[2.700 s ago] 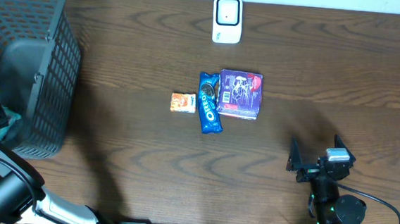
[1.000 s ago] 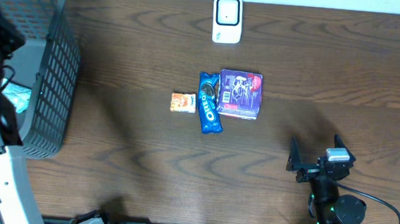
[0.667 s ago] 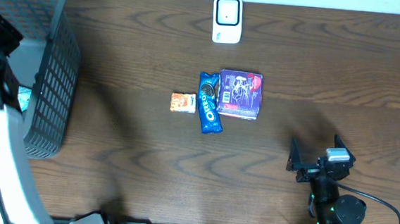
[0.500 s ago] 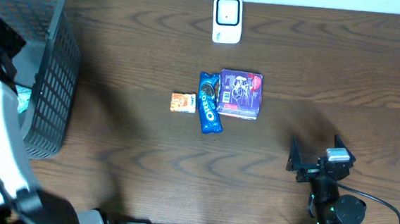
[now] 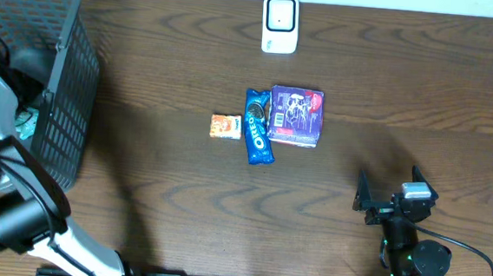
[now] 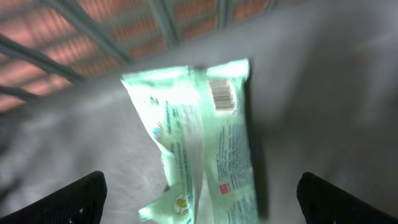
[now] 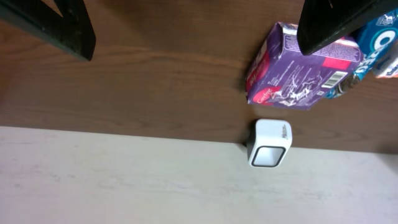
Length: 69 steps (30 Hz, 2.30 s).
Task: Scan the item barcode
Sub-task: 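Lift the mint-green bag out of the basket toward the scanner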
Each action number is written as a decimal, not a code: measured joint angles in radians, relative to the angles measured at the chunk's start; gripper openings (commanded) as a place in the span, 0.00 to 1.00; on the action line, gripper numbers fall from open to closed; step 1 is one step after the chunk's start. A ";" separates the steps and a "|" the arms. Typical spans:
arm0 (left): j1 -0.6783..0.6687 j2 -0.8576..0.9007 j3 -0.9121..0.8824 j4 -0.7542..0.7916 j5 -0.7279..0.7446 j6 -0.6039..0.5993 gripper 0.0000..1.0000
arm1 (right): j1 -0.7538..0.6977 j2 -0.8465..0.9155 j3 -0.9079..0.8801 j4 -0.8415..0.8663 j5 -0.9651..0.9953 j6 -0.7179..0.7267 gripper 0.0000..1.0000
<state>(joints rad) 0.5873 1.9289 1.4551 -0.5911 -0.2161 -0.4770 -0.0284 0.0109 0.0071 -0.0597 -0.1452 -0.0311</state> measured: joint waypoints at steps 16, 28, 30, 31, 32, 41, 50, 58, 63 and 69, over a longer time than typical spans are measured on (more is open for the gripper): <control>0.000 0.124 0.006 0.031 0.021 0.014 0.07 | 0.000 0.000 0.000 0.000 0.000 0.000 0.99; 0.000 -0.230 -0.011 0.065 0.047 0.040 0.08 | 0.000 0.000 0.000 0.000 0.000 0.000 0.99; 0.000 -0.362 -0.010 0.097 0.091 0.040 0.07 | 0.000 0.000 0.000 0.000 0.000 0.000 0.99; 0.000 -0.418 -0.008 0.118 0.125 0.040 0.08 | 0.000 0.000 0.000 0.000 0.000 0.000 0.99; 0.000 -0.465 -0.008 0.141 0.163 0.040 0.07 | 0.000 0.000 0.000 0.000 0.000 0.000 0.99; -0.189 -0.706 -0.006 0.250 0.526 -0.027 0.07 | 0.000 0.000 0.000 0.000 0.000 0.000 0.99; -0.749 -0.552 -0.008 0.106 0.585 -0.027 0.07 | 0.000 0.000 0.000 0.000 0.000 0.000 0.99; -0.927 -0.295 -0.008 0.038 0.588 0.009 0.08 | 0.000 0.000 0.000 0.000 0.000 0.000 0.99; -0.938 -0.137 -0.008 0.038 0.574 0.014 0.17 | 0.000 0.000 0.000 0.000 0.000 0.000 0.99; -0.938 0.008 -0.008 0.039 0.433 0.029 0.17 | 0.000 0.000 0.000 0.000 0.000 0.000 0.99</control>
<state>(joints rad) -0.3508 1.9369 1.4475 -0.5526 0.2173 -0.4480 -0.0284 0.0109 0.0071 -0.0601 -0.1452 -0.0311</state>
